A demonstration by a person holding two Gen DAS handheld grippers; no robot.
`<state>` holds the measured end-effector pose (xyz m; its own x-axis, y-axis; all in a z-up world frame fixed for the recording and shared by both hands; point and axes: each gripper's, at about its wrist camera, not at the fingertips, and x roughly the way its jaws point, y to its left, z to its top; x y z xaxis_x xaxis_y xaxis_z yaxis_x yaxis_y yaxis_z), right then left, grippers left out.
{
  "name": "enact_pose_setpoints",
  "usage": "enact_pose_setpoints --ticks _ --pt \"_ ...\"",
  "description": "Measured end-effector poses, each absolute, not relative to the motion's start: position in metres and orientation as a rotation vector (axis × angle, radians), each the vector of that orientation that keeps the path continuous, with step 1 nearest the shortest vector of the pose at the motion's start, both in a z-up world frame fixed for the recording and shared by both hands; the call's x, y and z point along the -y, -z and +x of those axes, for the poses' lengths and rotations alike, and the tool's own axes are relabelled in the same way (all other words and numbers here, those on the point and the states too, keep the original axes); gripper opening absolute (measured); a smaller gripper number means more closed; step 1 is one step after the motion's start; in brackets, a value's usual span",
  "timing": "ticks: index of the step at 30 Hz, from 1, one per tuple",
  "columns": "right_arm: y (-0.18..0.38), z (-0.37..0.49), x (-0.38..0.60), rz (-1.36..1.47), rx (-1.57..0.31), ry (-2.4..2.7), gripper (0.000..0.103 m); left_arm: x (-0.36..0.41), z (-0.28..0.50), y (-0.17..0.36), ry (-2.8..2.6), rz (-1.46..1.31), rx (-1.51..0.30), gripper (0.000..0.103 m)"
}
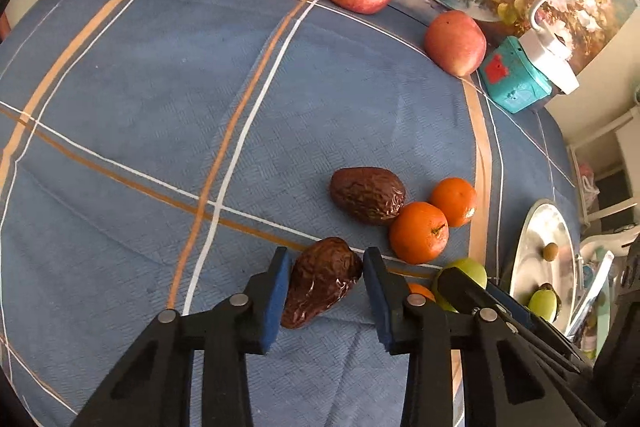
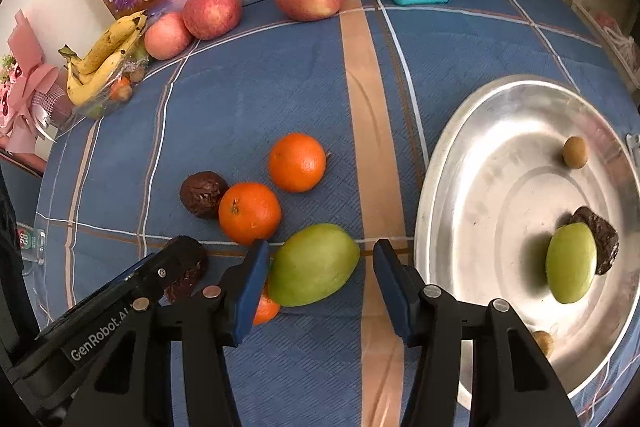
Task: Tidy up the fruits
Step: 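Grasp the green pear with the right tool while the left tool grasps a dark date, then lift the green pear and the date and carry them toward the plate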
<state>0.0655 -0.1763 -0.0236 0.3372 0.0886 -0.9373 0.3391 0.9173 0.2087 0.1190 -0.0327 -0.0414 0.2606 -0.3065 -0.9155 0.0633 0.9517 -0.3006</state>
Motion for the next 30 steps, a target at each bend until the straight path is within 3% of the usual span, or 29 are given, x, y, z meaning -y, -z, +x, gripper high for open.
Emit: enact_pose_setpoints --ticks 18,30 --pt "0.029 0.063 0.175 0.470 -1.215 0.162 0.050 0.008 0.114 0.027 0.214 -0.271 -1.222 0.039" --pt "-0.011 0.043 0.189 0.486 -1.114 0.165 0.050 0.009 0.106 -0.005 0.225 -0.273 -1.148 0.039"
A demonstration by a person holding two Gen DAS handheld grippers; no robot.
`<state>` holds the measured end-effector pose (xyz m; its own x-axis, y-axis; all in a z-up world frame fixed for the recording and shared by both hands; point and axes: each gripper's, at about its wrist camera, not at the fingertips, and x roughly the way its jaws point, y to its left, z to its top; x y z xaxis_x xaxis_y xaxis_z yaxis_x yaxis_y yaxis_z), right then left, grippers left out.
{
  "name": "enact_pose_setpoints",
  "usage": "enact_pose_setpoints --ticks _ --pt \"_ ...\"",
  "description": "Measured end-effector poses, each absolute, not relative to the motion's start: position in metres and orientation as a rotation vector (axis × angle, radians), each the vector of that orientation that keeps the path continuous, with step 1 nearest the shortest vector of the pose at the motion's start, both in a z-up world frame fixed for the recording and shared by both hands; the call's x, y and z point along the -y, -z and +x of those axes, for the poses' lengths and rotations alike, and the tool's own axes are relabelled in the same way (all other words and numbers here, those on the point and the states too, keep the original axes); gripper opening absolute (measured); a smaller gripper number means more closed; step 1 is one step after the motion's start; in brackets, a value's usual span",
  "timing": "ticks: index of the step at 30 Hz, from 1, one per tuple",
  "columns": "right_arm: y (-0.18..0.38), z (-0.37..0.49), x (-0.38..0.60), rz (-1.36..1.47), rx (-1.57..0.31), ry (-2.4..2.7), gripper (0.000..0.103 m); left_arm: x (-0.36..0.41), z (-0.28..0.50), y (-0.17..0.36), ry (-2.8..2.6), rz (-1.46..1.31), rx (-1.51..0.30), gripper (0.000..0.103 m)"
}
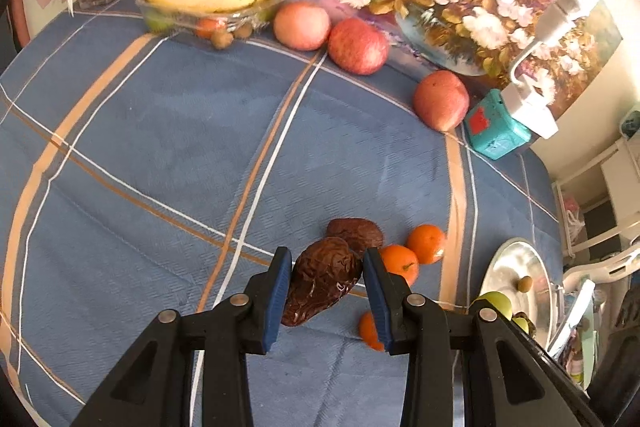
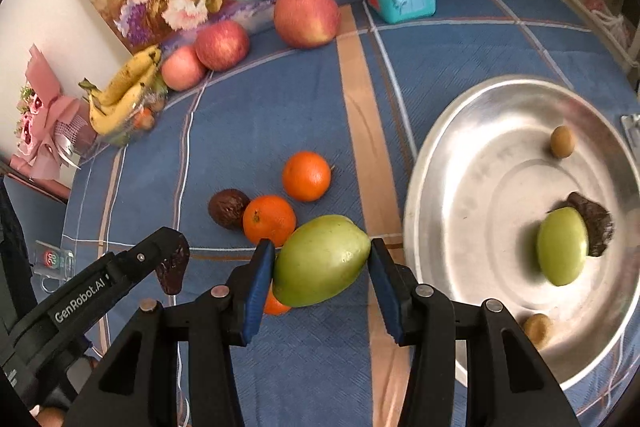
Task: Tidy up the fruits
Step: 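Lift the green pear and the date and carry them toward the plate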
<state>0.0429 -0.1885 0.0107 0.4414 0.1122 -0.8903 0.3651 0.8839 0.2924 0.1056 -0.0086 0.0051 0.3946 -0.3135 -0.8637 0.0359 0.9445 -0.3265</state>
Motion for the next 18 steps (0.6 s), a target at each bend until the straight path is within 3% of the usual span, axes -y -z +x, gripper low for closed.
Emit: enact_pose_setpoints --ticks 18 --pt "-0.023 0.012 0.273 0.524 -1.038 0.390 0.050 0.130 0.075 -0.019 0.494 -0.070 -1.178 0.039"
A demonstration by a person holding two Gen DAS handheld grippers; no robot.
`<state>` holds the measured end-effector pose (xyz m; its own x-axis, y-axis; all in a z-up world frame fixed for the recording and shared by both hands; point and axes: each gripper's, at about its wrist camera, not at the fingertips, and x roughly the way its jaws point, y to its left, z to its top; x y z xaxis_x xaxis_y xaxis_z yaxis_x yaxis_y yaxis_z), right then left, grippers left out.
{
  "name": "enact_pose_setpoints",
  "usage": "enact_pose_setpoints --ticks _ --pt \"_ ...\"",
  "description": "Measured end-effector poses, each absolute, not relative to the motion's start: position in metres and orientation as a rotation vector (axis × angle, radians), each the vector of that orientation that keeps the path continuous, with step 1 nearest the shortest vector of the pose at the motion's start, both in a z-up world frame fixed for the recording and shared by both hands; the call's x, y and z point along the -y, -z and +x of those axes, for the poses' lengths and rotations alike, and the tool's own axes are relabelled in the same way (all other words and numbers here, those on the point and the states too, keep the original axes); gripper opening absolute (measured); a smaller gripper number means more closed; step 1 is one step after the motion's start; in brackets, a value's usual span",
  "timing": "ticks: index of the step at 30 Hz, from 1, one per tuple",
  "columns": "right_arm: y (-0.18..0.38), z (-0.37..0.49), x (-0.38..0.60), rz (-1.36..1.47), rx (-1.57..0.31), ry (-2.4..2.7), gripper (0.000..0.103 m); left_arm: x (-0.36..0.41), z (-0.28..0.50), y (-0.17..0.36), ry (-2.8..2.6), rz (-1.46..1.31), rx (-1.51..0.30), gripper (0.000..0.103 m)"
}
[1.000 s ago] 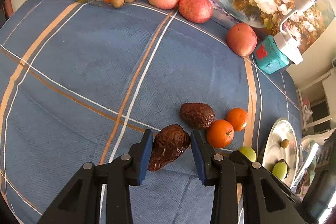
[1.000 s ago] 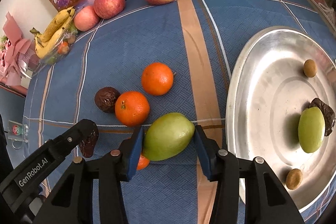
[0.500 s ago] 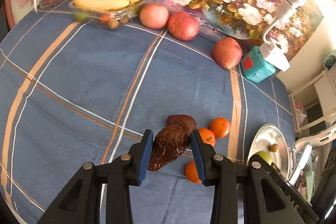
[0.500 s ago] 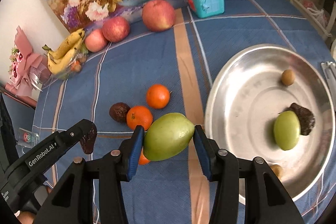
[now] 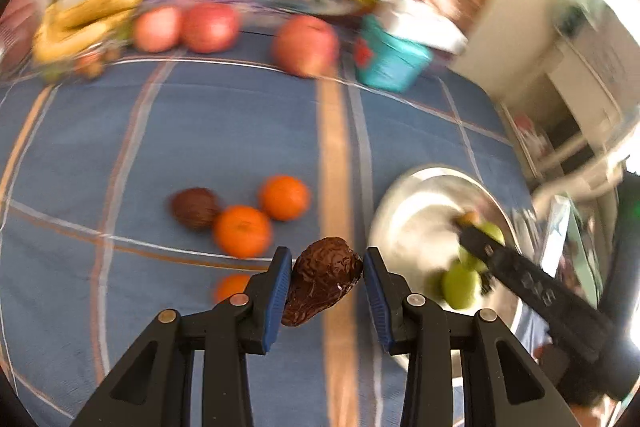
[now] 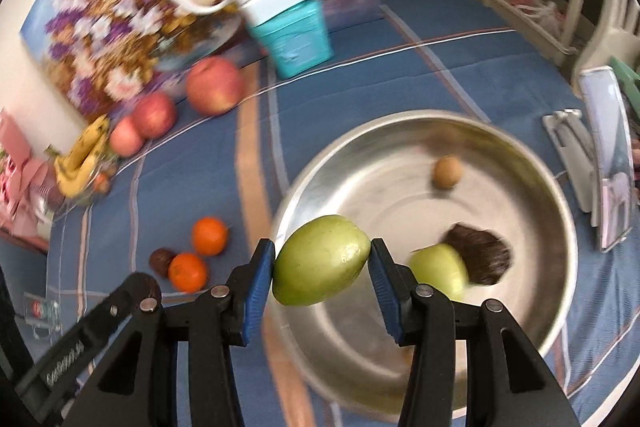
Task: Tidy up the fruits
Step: 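Lift the green pear and the date and carry them toward the plate, then open the right tool to drop the pear while the left tool releases the date into the plate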
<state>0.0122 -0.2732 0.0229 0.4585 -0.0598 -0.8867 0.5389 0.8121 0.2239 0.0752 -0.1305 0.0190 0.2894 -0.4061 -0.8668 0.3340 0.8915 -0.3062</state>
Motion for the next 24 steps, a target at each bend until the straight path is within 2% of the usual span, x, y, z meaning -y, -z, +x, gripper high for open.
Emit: enact_pose_setpoints --ticks 13,24 --pt "-0.016 -0.004 0.330 0.595 -0.991 0.478 0.050 0.212 0.066 -0.011 0.637 0.051 -1.160 0.039" --pt "0.002 0.005 0.338 0.614 -1.055 0.466 0.050 0.226 0.062 0.010 0.645 0.106 -1.193 0.039"
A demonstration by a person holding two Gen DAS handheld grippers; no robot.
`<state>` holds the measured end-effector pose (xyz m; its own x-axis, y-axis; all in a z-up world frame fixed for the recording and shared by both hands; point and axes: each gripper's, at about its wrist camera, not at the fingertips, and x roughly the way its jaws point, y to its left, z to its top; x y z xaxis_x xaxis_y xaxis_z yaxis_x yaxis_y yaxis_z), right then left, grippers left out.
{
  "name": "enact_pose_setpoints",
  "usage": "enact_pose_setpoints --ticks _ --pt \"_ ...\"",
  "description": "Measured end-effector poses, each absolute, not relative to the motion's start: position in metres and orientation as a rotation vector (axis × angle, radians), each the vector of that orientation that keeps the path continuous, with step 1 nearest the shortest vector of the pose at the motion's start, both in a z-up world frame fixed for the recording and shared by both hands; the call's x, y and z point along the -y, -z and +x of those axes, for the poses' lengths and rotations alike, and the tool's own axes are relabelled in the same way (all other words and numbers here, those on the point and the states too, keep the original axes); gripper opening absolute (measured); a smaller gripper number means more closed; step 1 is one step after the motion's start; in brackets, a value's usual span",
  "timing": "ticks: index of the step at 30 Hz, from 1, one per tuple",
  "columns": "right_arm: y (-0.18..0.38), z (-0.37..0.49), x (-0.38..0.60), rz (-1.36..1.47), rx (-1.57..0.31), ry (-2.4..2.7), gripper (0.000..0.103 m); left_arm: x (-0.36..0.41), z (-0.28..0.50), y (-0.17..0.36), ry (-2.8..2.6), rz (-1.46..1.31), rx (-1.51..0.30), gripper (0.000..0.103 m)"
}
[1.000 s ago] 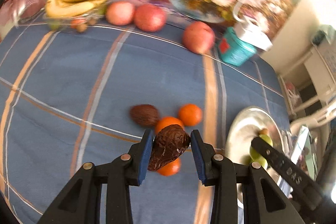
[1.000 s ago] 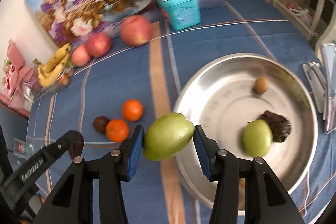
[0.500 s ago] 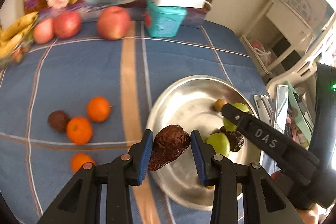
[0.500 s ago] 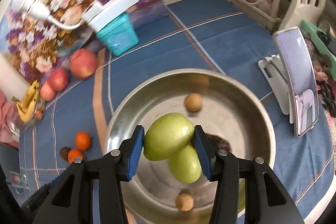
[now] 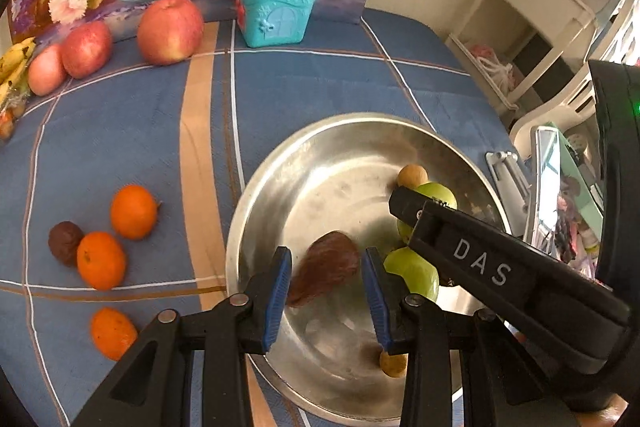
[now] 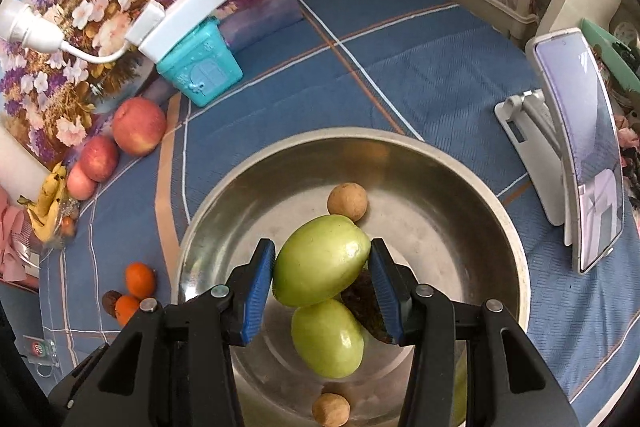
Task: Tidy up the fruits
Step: 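Open the right tool to drop the pear while the left tool releases the date into the plate, then withdraw both tools from the plate back toward the tangerines and date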
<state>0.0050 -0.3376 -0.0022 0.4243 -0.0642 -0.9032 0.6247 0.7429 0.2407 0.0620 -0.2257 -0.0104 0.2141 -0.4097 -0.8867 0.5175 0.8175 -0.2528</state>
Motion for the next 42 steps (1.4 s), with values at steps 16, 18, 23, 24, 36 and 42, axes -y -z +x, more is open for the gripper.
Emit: enact_pose_setpoints --ticks 16,18,23,24,36,42 --pt "0.001 0.005 0.334 0.583 -1.077 0.479 0.050 0.217 0.057 0.004 0.650 0.104 -1.188 0.040" --pt "-0.001 0.005 0.333 0.574 -1.074 0.486 0.050 0.214 0.056 0.002 0.647 0.099 -1.187 0.040" --pt "-0.009 0.002 0.333 0.562 -1.064 0.498 0.050 0.202 0.057 -0.001 0.624 0.077 -1.193 0.040" --pt "-0.011 0.001 0.333 0.555 -1.064 0.500 0.050 0.198 0.057 -0.001 0.617 0.070 -1.196 0.040" --pt "-0.027 -0.005 0.306 0.453 -1.076 0.497 0.050 0.126 0.082 -0.010 0.451 -0.067 -1.188 0.040" --pt "-0.036 0.003 0.284 0.404 -1.066 0.461 0.050 0.077 0.102 -0.014 0.299 -0.111 -1.160 0.041"
